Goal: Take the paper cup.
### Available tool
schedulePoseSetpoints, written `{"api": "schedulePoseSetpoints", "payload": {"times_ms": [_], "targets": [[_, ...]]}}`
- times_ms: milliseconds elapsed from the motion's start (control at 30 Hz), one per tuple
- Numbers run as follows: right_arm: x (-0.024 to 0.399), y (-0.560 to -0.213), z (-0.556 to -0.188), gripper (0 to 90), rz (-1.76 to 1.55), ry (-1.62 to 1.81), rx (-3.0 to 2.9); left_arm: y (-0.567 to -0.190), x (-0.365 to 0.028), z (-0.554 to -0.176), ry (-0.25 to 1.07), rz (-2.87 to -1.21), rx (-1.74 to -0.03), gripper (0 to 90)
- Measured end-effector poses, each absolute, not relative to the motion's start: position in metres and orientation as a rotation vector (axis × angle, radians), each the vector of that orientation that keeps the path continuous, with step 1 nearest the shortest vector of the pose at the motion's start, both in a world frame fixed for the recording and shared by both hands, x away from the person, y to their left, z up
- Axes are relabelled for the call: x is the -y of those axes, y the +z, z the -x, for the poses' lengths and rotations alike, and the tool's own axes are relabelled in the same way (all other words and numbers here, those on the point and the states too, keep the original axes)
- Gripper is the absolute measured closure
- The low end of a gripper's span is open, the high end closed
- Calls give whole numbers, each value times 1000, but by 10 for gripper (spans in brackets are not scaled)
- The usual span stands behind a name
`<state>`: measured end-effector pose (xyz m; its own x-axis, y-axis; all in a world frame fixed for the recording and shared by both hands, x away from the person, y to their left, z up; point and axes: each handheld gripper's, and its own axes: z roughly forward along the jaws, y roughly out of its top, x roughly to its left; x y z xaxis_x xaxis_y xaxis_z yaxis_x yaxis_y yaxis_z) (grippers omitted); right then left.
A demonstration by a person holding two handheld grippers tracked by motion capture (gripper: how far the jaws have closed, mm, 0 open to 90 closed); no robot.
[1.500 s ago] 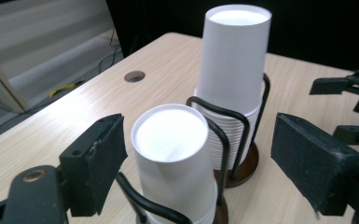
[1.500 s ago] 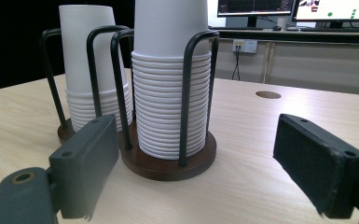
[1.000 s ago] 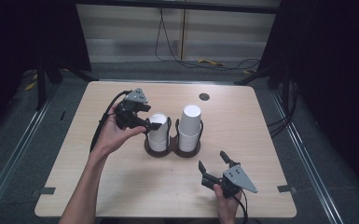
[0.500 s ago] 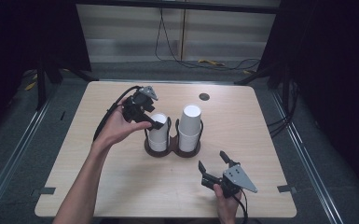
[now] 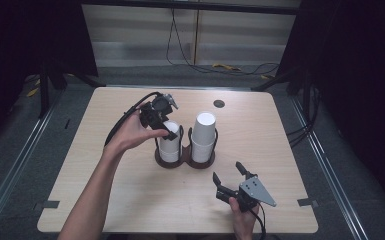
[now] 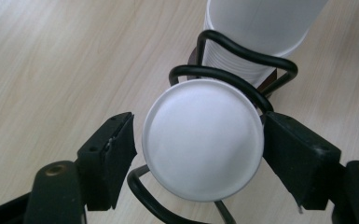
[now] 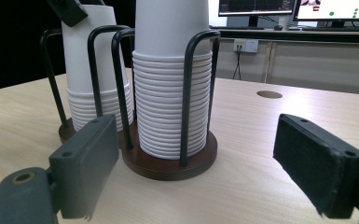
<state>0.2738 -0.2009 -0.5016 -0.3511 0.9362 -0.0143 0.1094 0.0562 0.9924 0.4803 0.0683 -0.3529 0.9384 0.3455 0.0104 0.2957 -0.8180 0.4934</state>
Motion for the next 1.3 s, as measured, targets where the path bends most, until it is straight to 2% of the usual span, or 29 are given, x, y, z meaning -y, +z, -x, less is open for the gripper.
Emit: {"api": "schedulePoseSetpoints", "payload": {"times_ms": [300,433,1300], "targets": [[201,-502,-274,138,-1079,1382,-1576,-359,-60,-482,118,-2679,-471,283],[201,-502,-274,138,-1076,1386,-1577,-362,-57,-483,103,-2667,-489,310],[201,-502,-274,137,-1072,1386,-1567,-351,-61,-480,90,-2634,-494,328]]}}
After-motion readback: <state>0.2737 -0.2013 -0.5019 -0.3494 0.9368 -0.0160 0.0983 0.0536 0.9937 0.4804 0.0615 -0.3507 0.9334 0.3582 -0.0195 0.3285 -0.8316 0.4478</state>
